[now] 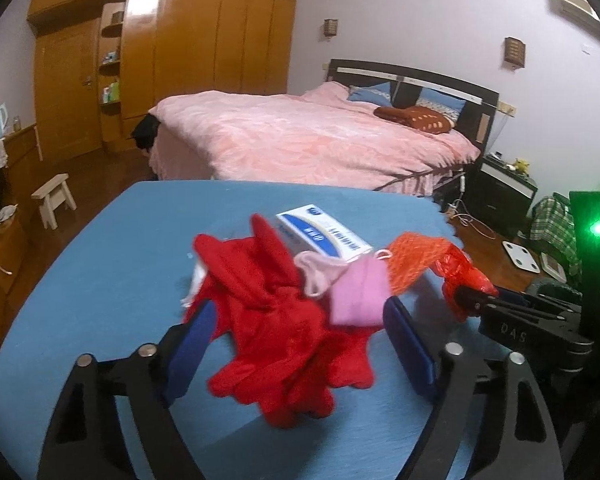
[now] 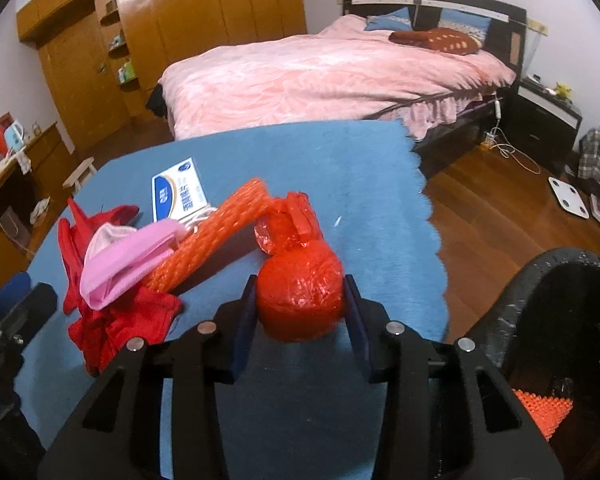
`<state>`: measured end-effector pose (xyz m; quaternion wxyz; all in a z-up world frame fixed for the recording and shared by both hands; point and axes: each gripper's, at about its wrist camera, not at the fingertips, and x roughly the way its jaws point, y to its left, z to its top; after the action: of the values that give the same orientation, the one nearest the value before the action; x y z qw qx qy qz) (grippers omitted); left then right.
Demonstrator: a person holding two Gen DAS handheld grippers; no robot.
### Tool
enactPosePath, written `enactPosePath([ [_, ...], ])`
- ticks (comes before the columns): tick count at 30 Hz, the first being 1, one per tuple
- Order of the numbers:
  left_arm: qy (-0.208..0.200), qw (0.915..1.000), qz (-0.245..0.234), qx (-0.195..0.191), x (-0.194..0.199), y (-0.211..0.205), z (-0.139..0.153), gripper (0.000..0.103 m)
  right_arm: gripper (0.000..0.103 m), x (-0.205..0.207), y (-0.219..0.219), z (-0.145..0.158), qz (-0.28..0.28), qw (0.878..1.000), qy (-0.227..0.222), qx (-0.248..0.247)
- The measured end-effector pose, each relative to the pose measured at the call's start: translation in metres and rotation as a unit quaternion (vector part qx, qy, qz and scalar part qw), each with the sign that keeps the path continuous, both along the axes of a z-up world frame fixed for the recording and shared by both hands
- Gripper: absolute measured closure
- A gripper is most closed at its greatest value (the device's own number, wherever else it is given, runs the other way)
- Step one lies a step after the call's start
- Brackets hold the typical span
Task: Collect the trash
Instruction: 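Grasp the red plastic bag with right tool while left tool grasps pink cloth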
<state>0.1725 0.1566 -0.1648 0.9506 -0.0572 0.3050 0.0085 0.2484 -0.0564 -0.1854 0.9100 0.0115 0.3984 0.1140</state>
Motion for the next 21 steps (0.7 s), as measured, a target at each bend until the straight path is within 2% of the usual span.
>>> enactPosePath([
  [2, 0.001, 0.9999, -0.011, -0.002, 0.005, -0.007, 0.0, 0.031, 0.063, -0.001, -0.004, 0.002, -0.001, 1.0, -0.004, -0.003],
  [4, 0.002, 0.9998, -0.022, -0.001, 0.009, -0.014, -0.001, 0.035, 0.063, -0.001, -0.005, 0.003, -0.004, 1.0, -0.004, -0.007],
  [10, 0.007, 0.9995, -0.031, 0.007, 0.02, -0.028, -0.007, 0.043, 0.063, -0.002, -0.011, 0.004, -0.007, 1.0, -0.001, -0.001],
  [12, 0.01, 0.9994, -0.031, 0.013, 0.024, -0.032, -0.01, 0.049, 0.063, -0.002, -0.011, 0.004, -0.007, 1.0, -0.001, -0.001],
  [14, 0.013, 0.9992, -0.031, 0.022, 0.026, -0.035, -0.013, 0.061, 0.063, -0.002, -0.012, 0.004, -0.008, 1.0, 0.001, 0.001],
  [21, 0.023, 0.9987, -0.031, 0.034, 0.024, -0.045, -0.02, 0.081, 0.063, -0.008, -0.018, 0.005, -0.012, 1.0, 0.003, 0.011],
])
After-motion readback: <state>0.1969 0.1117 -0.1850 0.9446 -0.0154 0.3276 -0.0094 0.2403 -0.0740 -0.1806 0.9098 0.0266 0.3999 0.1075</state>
